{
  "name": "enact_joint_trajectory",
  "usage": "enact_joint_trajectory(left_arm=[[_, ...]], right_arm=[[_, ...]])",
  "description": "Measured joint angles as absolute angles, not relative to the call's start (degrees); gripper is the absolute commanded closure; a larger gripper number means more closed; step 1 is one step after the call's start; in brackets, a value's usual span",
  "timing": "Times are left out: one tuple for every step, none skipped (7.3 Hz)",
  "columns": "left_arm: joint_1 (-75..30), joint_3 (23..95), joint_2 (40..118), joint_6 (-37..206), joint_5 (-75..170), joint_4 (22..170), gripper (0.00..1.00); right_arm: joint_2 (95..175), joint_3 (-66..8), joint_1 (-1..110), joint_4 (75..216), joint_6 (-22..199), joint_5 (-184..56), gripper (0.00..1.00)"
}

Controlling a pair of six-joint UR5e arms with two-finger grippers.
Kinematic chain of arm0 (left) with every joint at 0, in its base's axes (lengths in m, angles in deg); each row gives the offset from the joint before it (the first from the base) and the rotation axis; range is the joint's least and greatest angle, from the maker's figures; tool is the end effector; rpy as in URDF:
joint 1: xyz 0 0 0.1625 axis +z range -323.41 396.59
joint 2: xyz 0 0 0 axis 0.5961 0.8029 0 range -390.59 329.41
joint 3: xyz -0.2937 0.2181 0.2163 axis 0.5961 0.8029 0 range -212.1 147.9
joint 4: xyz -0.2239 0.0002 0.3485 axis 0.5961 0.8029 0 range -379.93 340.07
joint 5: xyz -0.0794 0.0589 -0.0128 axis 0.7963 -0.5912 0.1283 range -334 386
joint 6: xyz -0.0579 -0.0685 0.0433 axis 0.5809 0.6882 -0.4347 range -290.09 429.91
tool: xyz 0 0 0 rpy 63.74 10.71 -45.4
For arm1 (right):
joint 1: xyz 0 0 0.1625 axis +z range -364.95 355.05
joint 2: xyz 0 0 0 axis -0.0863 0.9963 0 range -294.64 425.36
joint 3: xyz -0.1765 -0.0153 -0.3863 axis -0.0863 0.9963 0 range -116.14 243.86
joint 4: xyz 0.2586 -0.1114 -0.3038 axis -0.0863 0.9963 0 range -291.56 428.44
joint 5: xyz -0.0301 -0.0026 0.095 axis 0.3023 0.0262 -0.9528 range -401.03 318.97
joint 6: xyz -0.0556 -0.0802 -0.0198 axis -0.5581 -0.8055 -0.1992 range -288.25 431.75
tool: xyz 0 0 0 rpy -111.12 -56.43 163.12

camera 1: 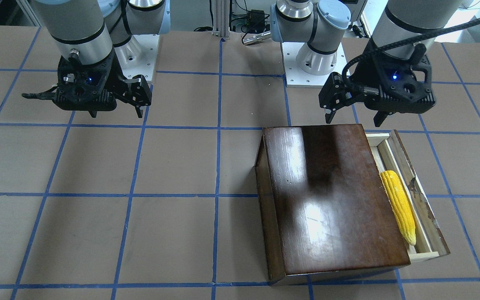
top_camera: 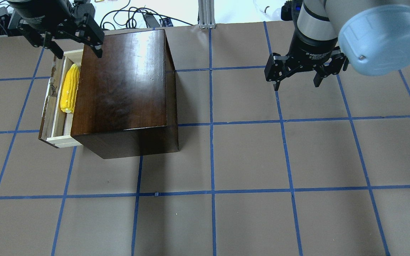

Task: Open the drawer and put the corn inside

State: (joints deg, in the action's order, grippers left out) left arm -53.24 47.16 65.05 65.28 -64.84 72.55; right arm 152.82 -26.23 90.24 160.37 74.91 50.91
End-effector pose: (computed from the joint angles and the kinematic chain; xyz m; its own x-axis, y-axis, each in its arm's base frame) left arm -0.1303 -0.5370 0.5253 -0.9969 0.0770 -0.0181 0.0777 0.9960 -0.0441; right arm 0.1754 -0.4953 0.4683 -0.9988 -0.0358 0.0345 -0.0354 0.9993 0.0105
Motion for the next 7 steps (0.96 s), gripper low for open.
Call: enact_joint_trajectory(left_arm=[[-53.83,48.55,64.65,65.48,-64.87,72.43,0.0],[-54.05,49.81,63.98,65.48,-64.89,72.36,0.0],[-53.99,50.53,63.14,65.38,-65.06,72.3,0.0],[-53.82,50.79,62.37,65.33,-65.12,72.28,0.0],[-53.7,50.92,61.88,65.32,-65.09,72.25,0.0],[-53.69,50.99,61.7,65.4,-65.07,72.05,0.0],[-53.68,51.01,61.66,65.47,-65.06,71.63,0.0]], right_arm=[[152.82,-26.22,90.24,160.38,74.91,50.91,0.0],[152.82,-26.22,90.24,160.37,74.91,50.9,0.0],[152.81,-26.22,90.24,160.38,74.91,50.9,0.0],[152.81,-26.23,90.24,160.37,74.92,50.91,0.0],[152.81,-26.22,90.24,160.37,74.91,50.91,0.0],[152.81,-26.23,90.24,160.37,74.91,50.9,0.0],[152.82,-26.23,90.24,160.37,74.91,50.9,0.0]])
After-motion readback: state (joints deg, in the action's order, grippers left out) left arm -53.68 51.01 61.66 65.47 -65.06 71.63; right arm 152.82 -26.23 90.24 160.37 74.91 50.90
